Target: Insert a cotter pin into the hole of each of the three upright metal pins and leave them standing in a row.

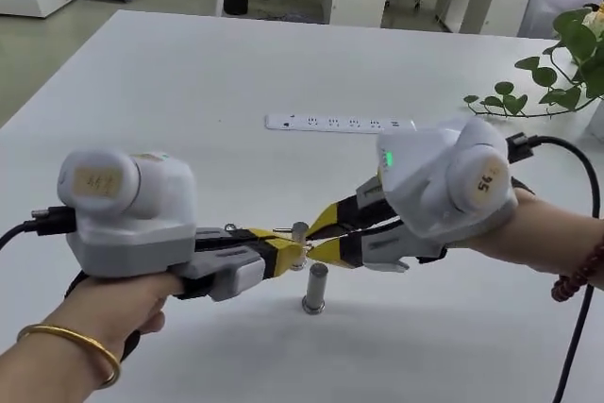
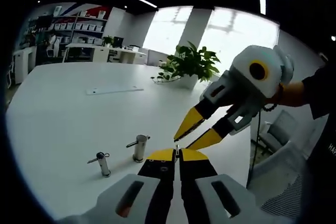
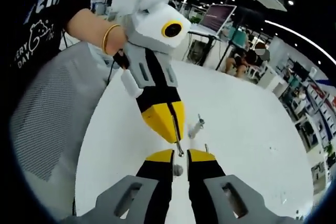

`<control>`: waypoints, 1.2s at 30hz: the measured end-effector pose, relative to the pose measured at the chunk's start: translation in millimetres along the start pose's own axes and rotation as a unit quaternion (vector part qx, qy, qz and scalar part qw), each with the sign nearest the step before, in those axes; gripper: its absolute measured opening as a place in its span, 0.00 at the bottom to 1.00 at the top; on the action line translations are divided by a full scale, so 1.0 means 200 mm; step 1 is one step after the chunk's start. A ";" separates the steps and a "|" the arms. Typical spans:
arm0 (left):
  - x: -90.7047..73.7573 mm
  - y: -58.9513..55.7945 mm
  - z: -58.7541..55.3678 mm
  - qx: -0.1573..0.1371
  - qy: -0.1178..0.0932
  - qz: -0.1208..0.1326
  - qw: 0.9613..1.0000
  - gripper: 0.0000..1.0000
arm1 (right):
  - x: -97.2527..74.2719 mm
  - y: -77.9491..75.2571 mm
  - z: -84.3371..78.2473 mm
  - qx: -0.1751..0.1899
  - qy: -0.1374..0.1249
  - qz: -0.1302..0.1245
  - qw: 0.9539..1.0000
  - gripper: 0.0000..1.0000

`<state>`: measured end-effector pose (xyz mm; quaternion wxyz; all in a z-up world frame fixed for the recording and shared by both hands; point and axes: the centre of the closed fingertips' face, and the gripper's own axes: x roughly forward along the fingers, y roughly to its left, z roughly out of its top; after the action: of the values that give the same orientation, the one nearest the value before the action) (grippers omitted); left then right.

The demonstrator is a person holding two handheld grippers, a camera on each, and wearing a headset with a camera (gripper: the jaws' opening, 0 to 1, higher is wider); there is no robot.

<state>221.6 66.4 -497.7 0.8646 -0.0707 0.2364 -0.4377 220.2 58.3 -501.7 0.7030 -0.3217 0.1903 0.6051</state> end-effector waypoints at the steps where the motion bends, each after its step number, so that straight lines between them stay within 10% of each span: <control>1: 0.00 0.00 0.00 0.006 -0.001 -0.003 1.000 0.00 | 0.00 0.01 0.00 0.029 -0.012 0.005 1.000 0.05; 13: -0.03 -0.02 -0.03 0.044 -0.009 -0.017 0.999 0.00 | -0.05 0.05 -0.02 0.183 -0.063 0.050 0.980 0.08; 23: -0.06 -0.09 -0.08 0.067 -0.002 -0.057 0.996 0.00 | -0.09 0.13 -0.04 0.231 -0.077 0.098 0.965 0.08; 36: -0.09 -0.18 -0.12 0.078 -0.011 -0.103 0.992 0.00 | -0.08 0.24 -0.04 0.230 -0.081 0.156 0.957 0.10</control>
<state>175.0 60.5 -501.3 0.8203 -0.0325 0.1834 -0.5408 171.4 44.1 -507.0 0.6682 -0.0679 0.3142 0.6709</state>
